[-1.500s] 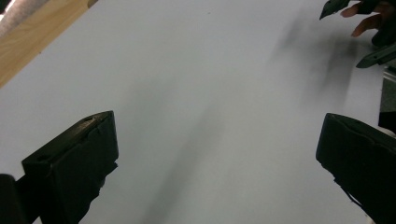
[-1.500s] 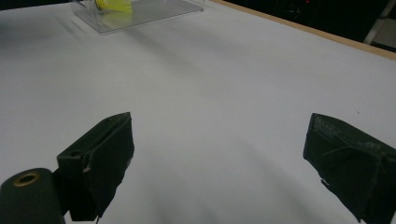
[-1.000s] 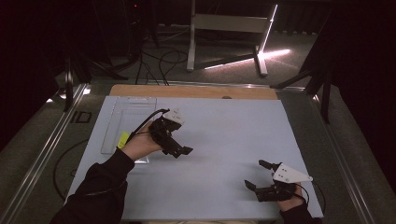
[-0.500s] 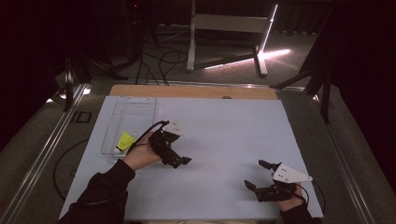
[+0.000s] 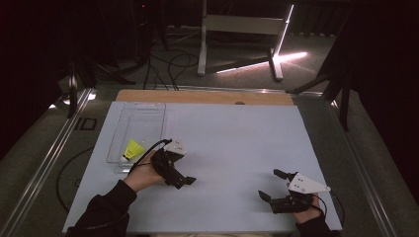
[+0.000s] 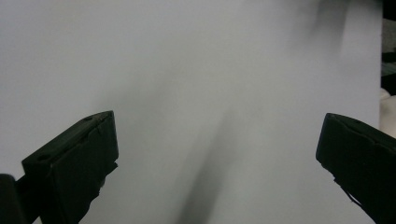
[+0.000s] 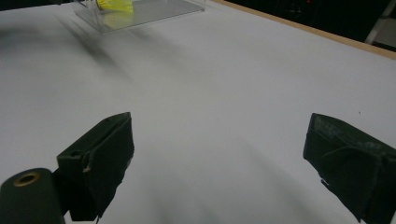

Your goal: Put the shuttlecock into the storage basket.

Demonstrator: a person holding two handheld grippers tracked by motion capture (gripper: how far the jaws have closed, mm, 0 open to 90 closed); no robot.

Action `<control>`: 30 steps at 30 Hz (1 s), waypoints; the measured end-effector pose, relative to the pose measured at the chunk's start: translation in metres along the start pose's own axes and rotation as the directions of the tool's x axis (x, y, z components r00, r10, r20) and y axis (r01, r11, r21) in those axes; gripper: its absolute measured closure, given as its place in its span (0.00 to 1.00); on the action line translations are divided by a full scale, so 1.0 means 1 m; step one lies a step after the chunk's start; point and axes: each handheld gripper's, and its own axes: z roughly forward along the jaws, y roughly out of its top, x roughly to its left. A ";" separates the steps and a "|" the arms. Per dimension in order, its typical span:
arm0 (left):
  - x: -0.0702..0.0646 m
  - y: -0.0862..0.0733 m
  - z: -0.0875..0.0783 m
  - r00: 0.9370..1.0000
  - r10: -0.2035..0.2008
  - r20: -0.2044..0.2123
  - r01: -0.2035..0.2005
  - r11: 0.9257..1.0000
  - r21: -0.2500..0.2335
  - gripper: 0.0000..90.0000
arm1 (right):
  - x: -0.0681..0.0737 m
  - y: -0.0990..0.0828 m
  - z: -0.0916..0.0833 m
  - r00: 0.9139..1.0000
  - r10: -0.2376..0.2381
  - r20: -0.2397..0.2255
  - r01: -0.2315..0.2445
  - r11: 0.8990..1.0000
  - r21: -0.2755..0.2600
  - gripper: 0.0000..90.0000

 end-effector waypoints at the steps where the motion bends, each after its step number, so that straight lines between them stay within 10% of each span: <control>1: 0.000 -0.002 0.000 1.000 0.002 0.000 -0.002 1.000 0.003 0.00 | 0.000 0.000 0.000 1.000 0.000 0.000 0.000 1.000 0.001 0.10; 30: -0.022 -0.060 -0.011 0.999 -0.023 0.037 0.025 0.999 -0.044 0.00 | 0.000 0.000 0.000 1.000 0.002 -0.006 -0.002 1.000 0.003 0.10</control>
